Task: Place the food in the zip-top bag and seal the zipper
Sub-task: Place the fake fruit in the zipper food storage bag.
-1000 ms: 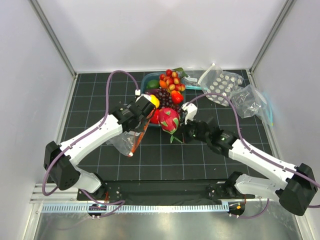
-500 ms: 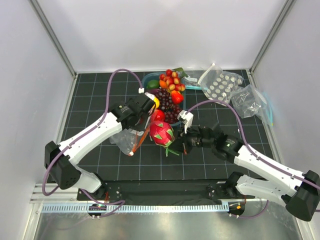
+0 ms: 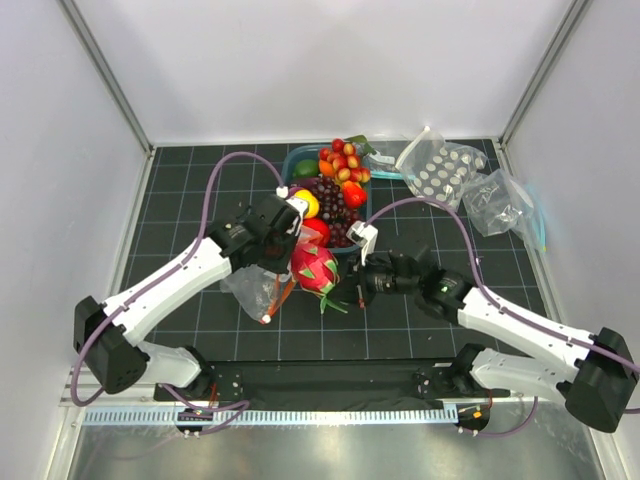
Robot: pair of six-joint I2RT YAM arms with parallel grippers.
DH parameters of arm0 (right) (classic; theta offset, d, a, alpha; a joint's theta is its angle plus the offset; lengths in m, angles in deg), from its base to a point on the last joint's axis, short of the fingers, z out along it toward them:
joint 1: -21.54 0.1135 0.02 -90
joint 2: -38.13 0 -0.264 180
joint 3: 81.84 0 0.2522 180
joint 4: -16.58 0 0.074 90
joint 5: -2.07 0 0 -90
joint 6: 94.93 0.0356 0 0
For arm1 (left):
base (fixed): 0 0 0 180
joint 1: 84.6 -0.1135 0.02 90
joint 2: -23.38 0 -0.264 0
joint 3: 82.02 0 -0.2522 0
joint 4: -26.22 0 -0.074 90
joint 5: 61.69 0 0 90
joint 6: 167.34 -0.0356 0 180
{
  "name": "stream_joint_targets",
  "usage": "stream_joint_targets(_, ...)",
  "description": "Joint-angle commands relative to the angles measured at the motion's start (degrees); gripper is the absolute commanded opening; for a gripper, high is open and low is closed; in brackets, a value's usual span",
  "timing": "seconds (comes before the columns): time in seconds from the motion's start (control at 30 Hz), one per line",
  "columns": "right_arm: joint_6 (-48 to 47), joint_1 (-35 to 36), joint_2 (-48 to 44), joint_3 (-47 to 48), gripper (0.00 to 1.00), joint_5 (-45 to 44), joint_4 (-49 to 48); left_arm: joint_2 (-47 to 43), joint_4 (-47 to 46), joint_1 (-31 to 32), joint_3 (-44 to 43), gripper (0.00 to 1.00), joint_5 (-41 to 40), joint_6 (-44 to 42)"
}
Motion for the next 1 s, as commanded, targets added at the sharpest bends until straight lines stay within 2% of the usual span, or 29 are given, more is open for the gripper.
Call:
stream_joint_targets(0.0,1.95,0.46,0.95,0.09,0.01,1.02,-9.89,-3.96,-3.51,-0.55,0.66,0.0,3.18,-0.92)
stream_joint_targets(0.3,2.57,3.01,5.43,0.62,0.01,-0.21,-12.88,-10.38,-6.67,-0.9,3.74,0.0,7.57,-1.18)
stream_joint_targets(0.57,-0.23,8.8,8.51,5.09,0.01,-1.43,-10.61,-10.03,-7.38,-0.9,3.65,0.0,17.4,-2.41)
stream_joint_targets(0.6,-0.59,9.16,9.3,5.45,0.01,-1.87,-10.08,-10.12,-7.55,-0.9,3.74,0.0,20.46,-2.85)
stream_joint_targets(0.73,-2.79,11.09,10.53,6.51,0.01,-2.14,-8.58,-10.56,-8.08,-0.9,4.0,0.0,23.39,-3.64)
stream_joint_targets(0.87,-4.46,12.59,7.91,5.46,0.01,-1.96,-9.98,-9.69,-7.38,-0.9,3.83,0.0,22.16,-3.65)
stream_joint_targets(0.97,-5.34,12.59,4.58,3.88,0.01,-2.49,-11.13,-9.51,-7.12,-0.9,3.74,0.0,24.09,-3.65)
